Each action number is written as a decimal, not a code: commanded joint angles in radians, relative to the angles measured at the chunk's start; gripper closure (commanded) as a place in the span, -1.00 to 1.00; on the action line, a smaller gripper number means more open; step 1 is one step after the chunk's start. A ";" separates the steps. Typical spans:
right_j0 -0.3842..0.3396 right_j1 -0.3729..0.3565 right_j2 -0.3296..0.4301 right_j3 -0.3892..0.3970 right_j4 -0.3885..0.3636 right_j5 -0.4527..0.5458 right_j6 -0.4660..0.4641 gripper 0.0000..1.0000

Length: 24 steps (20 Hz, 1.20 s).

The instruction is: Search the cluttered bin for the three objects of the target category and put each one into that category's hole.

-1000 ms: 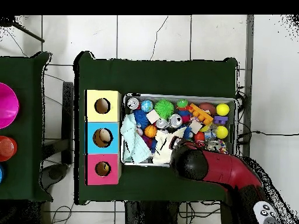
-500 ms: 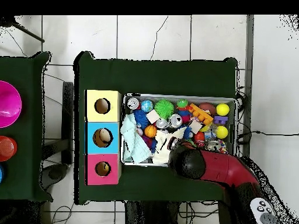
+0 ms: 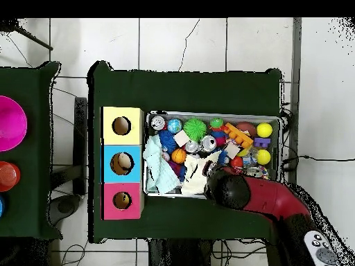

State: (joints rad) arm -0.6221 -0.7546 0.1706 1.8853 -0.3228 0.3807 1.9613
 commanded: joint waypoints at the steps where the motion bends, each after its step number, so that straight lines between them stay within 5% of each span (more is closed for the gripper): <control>1: -0.123 0.072 0.129 -0.059 -0.099 0.076 -0.206 -1.00; 13: -0.237 0.156 0.149 -0.073 -0.245 0.035 -0.177 -1.00; 24: -0.212 0.213 0.100 -0.064 -0.341 -0.061 -0.046 -1.00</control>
State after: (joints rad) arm -0.8537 -0.5915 0.2338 1.8659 -0.5864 0.3801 1.9611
